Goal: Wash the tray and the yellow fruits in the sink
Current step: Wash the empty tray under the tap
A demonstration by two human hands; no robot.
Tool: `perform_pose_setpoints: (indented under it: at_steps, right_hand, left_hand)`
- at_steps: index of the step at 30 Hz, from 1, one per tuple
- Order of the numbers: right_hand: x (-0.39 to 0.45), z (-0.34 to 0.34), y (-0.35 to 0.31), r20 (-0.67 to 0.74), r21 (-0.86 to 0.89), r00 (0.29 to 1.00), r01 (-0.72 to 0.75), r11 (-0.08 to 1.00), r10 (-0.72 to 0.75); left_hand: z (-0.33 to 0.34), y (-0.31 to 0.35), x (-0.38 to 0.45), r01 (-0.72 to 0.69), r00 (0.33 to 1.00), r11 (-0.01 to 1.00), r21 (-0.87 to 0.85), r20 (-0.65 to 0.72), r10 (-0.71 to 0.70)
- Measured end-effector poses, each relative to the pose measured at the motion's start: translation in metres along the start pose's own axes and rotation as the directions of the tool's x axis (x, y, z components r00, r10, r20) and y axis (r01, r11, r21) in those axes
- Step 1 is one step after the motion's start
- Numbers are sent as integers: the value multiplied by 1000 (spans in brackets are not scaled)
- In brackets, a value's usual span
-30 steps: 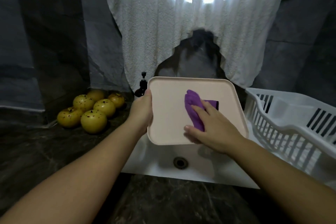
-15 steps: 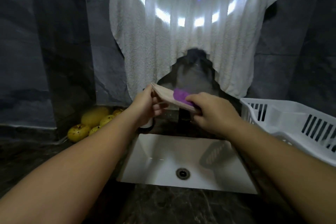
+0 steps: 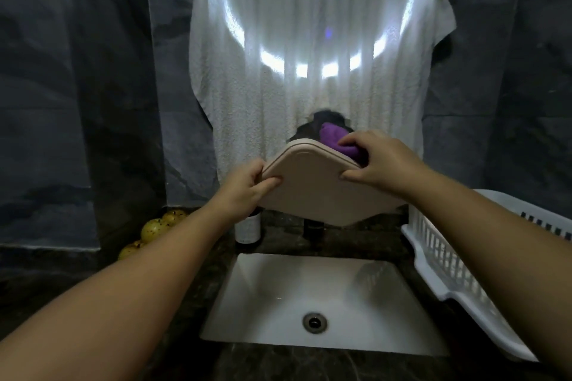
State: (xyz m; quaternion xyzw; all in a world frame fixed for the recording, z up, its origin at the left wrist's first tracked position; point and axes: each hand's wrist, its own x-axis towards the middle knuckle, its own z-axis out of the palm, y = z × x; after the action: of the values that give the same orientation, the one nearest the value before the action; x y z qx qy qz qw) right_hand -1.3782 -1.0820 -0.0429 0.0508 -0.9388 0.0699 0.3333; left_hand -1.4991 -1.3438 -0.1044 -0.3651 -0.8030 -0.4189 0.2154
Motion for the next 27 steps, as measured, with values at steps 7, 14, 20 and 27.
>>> perform_pose_setpoints:
  at_steps: [7, 14, 20, 27]
  right_hand:
    - [-11, 8, 0, -449, 208, 892, 40, 977, 59]
    - [-8, 42, -56, -401, 44, 910, -91, 995, 101]
    - [-28, 86, -78, -232, -81, 950, 197, 977, -211]
    - [-8, 87, -53, -376, 137, 882, -250, 959, 284]
  left_hand:
    - [10, 5, -5, 116, 992, 944, -307, -13, -126]
    - [59, 11, -30, 328, 944, 700, -635, 236, -229]
    - [67, 5, -30, 302, 936, 611, -732, 108, -334]
    - [67, -10, -35, 325, 929, 581, -746, 139, -342]
